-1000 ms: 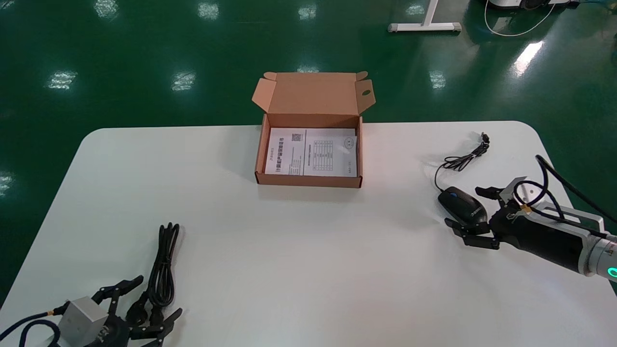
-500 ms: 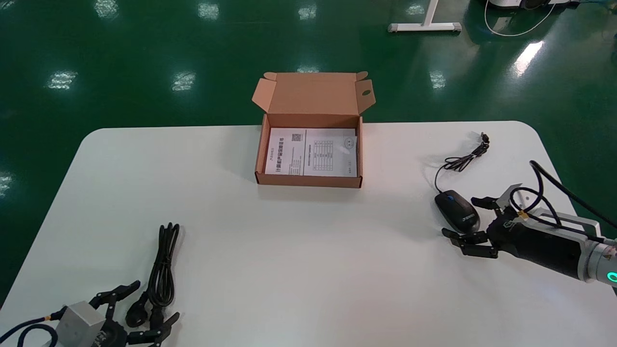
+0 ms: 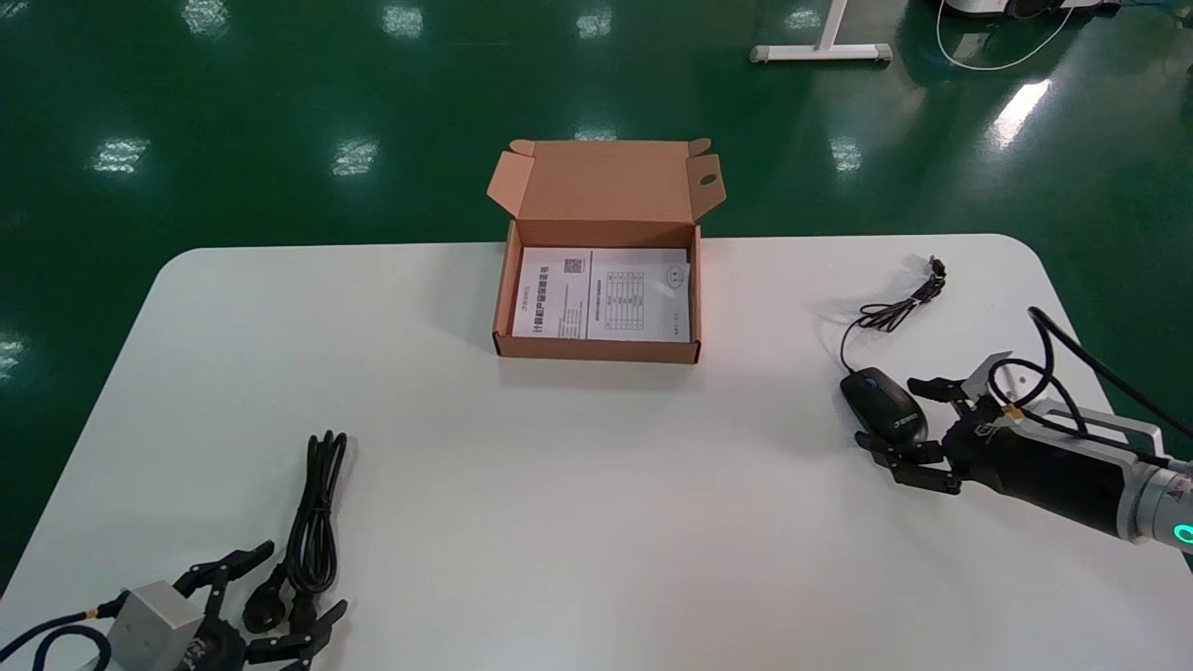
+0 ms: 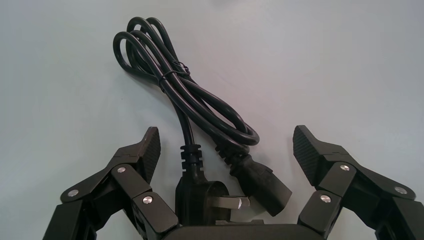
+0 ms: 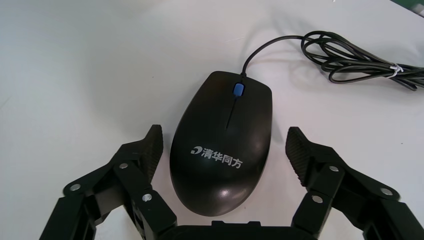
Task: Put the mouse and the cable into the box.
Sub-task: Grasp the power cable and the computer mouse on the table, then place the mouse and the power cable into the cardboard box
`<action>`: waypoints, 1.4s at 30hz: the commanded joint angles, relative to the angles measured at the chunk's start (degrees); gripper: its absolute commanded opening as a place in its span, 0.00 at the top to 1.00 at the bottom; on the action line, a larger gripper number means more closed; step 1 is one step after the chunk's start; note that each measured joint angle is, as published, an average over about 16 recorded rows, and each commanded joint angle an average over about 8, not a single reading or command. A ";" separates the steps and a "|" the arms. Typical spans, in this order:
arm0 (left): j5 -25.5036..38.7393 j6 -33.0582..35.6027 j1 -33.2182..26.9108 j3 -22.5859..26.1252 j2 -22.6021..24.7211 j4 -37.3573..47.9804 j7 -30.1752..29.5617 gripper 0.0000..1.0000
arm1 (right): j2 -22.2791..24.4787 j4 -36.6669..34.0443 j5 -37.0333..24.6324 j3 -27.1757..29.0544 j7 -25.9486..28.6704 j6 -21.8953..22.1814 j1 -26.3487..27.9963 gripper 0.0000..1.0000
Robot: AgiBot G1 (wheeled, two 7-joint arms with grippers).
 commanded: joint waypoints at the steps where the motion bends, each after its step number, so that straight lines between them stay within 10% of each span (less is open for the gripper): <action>1: 0.00 0.01 -0.01 0.00 0.00 0.00 0.00 1.00 | 0.00 0.04 0.09 0.06 -0.05 0.06 -0.04 1.00; 42: 0.74 -0.22 -9.05 -1.82 -0.05 -0.57 4.26 1.00 | -0.96 11.17 4.88 3.46 -1.69 -0.04 7.85 1.00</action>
